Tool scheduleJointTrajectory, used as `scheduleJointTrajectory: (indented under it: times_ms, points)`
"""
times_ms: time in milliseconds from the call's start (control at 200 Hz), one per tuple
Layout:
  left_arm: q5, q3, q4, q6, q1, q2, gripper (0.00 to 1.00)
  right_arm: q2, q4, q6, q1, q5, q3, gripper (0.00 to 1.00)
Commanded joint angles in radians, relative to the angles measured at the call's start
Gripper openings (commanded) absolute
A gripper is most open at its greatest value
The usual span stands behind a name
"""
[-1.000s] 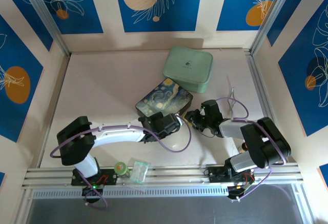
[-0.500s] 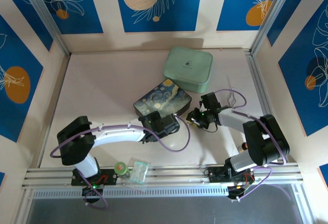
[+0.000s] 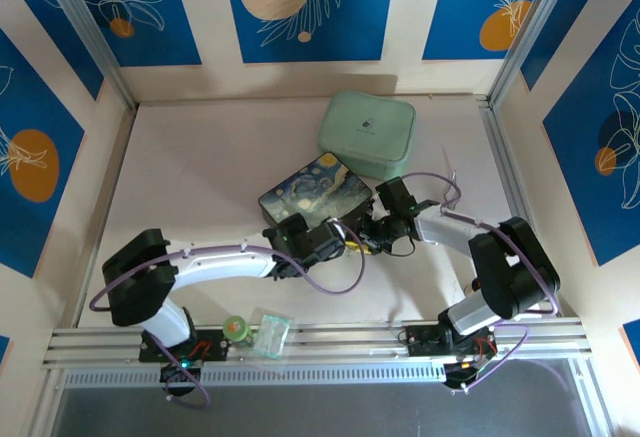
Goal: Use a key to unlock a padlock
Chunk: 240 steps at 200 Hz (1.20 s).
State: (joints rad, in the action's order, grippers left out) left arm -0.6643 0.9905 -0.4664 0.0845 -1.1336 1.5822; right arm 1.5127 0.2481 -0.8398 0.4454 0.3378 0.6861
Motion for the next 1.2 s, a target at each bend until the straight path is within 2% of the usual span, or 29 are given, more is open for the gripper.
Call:
scheduleJointTrajectory:
  times_ms: [0, 115, 390, 560, 660, 735, 805, 990, 1196]
  points:
    - [-0.036, -0.012, 0.023, -0.026, 0.01, -0.031, 0.74, 0.036, -0.01, -0.023, -0.031, 0.06, -0.06, 0.32]
    - [-0.028, -0.005, 0.028, -0.023, 0.011, -0.018, 0.74, 0.016, -0.002, -0.016, -0.064, 0.055, -0.104, 0.32]
    - [-0.055, 0.007, 0.038, -0.018, 0.01, 0.001, 0.75, -0.038, 0.179, 0.071, -0.113, -0.047, -0.107, 0.33]
    - [-0.088, 0.01, 0.026, -0.021, 0.01, 0.008, 0.79, -0.021, 0.401, 0.157, -0.064, -0.192, 0.01, 0.37]
    - [-0.105, 0.013, 0.016, -0.026, 0.011, 0.013, 0.82, 0.029, 0.461, 0.171, -0.023, -0.246, 0.073, 0.37]
    - [-0.119, 0.017, -0.002, -0.042, 0.013, 0.012, 0.87, 0.071, 0.521, 0.172, 0.027, -0.333, 0.131, 0.36]
    - [-0.124, 0.017, -0.013, -0.056, 0.014, 0.007, 0.88, 0.103, 0.586, 0.173, 0.07, -0.435, 0.193, 0.37]
    - [-0.133, 0.011, -0.017, -0.066, 0.018, 0.005, 0.89, 0.138, 0.692, 0.195, 0.112, -0.59, 0.258, 0.37]
    - [-0.17, 0.022, -0.082, -0.074, 0.037, 0.028, 0.97, 0.174, 0.713, 0.227, 0.098, -0.613, 0.265, 0.39]
